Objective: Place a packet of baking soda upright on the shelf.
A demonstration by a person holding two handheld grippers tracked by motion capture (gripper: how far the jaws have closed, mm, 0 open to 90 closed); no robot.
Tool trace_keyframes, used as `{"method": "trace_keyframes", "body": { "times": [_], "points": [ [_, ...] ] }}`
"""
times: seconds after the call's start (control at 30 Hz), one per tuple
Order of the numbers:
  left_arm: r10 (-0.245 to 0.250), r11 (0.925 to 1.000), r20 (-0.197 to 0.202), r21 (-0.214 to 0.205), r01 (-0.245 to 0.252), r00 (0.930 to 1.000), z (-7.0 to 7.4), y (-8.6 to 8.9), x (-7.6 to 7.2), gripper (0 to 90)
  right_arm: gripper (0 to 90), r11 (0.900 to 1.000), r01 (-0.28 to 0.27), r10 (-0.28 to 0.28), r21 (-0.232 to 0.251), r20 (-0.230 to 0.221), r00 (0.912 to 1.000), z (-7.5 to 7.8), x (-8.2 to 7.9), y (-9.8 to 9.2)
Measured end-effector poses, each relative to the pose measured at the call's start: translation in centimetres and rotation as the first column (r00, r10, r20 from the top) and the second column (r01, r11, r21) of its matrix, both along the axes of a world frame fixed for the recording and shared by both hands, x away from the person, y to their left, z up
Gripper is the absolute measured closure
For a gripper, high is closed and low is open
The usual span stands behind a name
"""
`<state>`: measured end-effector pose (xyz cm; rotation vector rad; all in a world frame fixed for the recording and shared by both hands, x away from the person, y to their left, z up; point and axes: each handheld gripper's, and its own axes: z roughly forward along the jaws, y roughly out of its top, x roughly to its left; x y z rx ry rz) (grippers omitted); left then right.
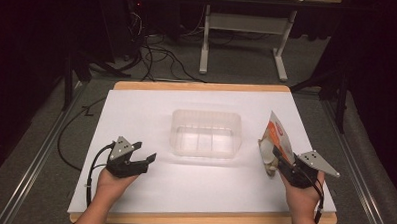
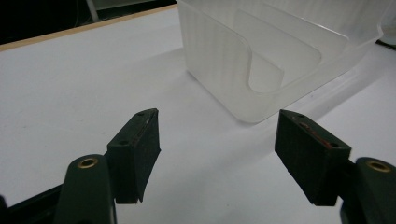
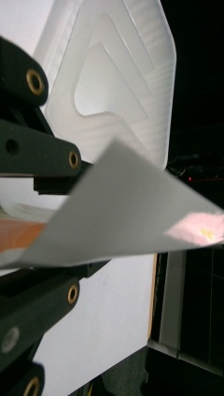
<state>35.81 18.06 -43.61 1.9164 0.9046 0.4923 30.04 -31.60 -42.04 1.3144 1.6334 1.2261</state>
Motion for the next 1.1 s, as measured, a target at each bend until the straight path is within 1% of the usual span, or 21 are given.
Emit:
{"method": "trace_keyframes", "body": {
  "times": [0.03, 0.13, 0.2, 0.27, 0.3, 0.33, 0.37, 0.4, 0.43, 0.47, 0.5, 0.53, 0.57, 0.6, 0.63, 0.67, 0.73, 0.8, 0.87, 0.97, 1.1],
  "points": [
    [-0.001, 1.0, -0.001, -0.001, 0.001, 1.0, 0.0, -0.1, 0.0, 31.5, 73.8, 1.0, 0.003, -0.003, 0.003, 0.0, 1.0, 0.0, 0.1, 0.0],
    [0.002, 0.9999, -0.002, -0.014, -0.002, 1.0, 0.0, -0.4, -0.1, 32.8, 84.1, 0.9997, 0.02, -0.02, 0.01, -0.003, 0.9998, 0.0, 0.4, -0.3],
    [-0.005, 0.999, -0.019, -0.046, 0.004, 0.9998, -0.1, -1.1, 0.1, 33.8, 89.2, 0.9992, 0.037, -0.037, 0.014, -0.008, 0.9993, 0.2, 0.5, -0.4],
    [0.0, 0.9971, -0.037, -0.076, -0.003, 0.9993, -0.1, -2.3, 0.3, 34.5, 90.0, 0.9991, 0.041, -0.041, 0.012, -0.012, 0.9991, 0.3, 0.5, -0.6],
    [0.021, 0.9971, -0.03, -0.072, -0.023, 0.9993, 0.1, -3.7, 0.5, 35.0, 90.0, 0.9991, 0.041, -0.041, 0.013, -0.012, 0.9991, 0.3, 0.5, -0.6],
    [0.05, 0.997, -0.015, -0.058, -0.051, 0.9986, 0.2, -4.7, 0.6, 37.0, 90.0, 0.9991, 0.041, -0.04, 0.01, -0.015, 0.9991, 0.4, 0.4, -0.6],
    [0.069, 0.9963, -0.007, -0.051, -0.07, 0.9976, 0.3, -5.4, 0.7, 39.7, 90.0, 0.9992, 0.039, -0.039, 0.009, -0.015, 0.9991, 0.4, 0.4, -0.6],
    [0.097, 0.9939, 0.007, -0.052, -0.097, 0.9953, 0.4, -6.2, 0.8, 41.7, 90.0, 0.9992, 0.038, -0.037, 0.011, -0.016, 0.9992, 0.4, 0.4, -0.6],
    [0.126, 0.9906, 0.015, -0.056, -0.125, 0.992, 0.4, -6.7, 0.9, 44.4, 90.0, 0.9993, 0.036, -0.036, 0.012, -0.018, 0.9992, 0.4, 0.4, -0.6],
    [0.163, 0.9848, 0.02, -0.064, -0.162, 0.9864, 0.3, -7.2, 1.1, 47.8, 90.0, 0.9993, 0.035, -0.035, 0.01, -0.017, 0.9992, 0.4, 0.4, -0.6],
    [0.207, 0.9759, 0.018, -0.075, -0.205, 0.9782, 0.0, -7.7, 1.4, 51.7, 90.0, 0.9993, 0.035, -0.035, 0.01, -0.016, 0.9993, 0.4, 0.4, -0.7],
    [0.234, 0.9694, 0.014, -0.079, -0.232, 0.9721, -0.3, -8.0, 1.7, 55.8, 90.0, 0.9994, 0.034, -0.034, 0.009, -0.014, 0.9993, 0.4, 0.4, -0.7],
    [0.269, 0.9606, 0.012, -0.076, -0.267, 0.9631, -0.4, -8.3, 1.9, 58.0, 90.0, 0.9993, 0.035, -0.035, 0.013, -0.014, 0.9993, 0.4, 0.4, -0.8],
    [0.293, 0.953, 0.019, -0.087, -0.29, 0.9559, -0.6, -8.5, 2.1, 60.5, 90.0, 0.9993, 0.033, -0.033, 0.017, -0.017, 0.9993, 0.4, 0.4, -0.8],
    [0.305, 0.9486, 0.025, -0.098, -0.301, 0.9521, -0.7, -8.6, 2.1, 64.2, 90.0, 0.9993, 0.032, -0.032, 0.019, -0.015, 0.9994, 0.4, 0.3, -0.9],
    [0.316, 0.9451, 0.033, -0.1, -0.311, 0.9482, -0.8, -8.8, 2.1, 66.7, 90.0, 0.9993, 0.032, -0.032, 0.017, -0.016, 0.9993, 0.4, 0.2, -1.0],
    [0.317, 0.9448, 0.053, -0.105, -0.31, 0.947, -0.9, -9.1, 2.1, 73.3, 90.0, 0.9995, 0.029, -0.028, 0.017, -0.016, 0.9995, 0.4, 0.2, -1.1],
    [0.312, 0.9468, 0.059, -0.104, -0.305, 0.9484, -0.9, -9.3, 1.9, 78.7, 90.0, 0.9993, 0.032, -0.032, 0.019, -0.019, 0.9993, 0.4, 0.3, -1.3],
    [0.318, 0.9452, 0.066, -0.1, -0.311, 0.9458, -0.8, -9.4, 1.7, 83.3, 90.0, 0.999, 0.036, -0.035, 0.026, -0.019, 0.9992, 0.4, 0.3, -1.5],
    [0.316, 0.946, 0.069, -0.098, -0.309, 0.9462, -0.9, -9.3, 1.4, 84.2, 90.0, 0.999, 0.036, -0.035, 0.026, -0.022, 0.9991, 0.4, 0.3, -1.4],
    [0.304, 0.9492, 0.06, -0.106, -0.296, 0.9509, -0.8, -9.4, 0.8, 84.0, 90.0, 0.9995, 0.027, -0.027, 0.016, -0.021, 0.9994, 0.5, 0.3, -1.1]
  ]
}}
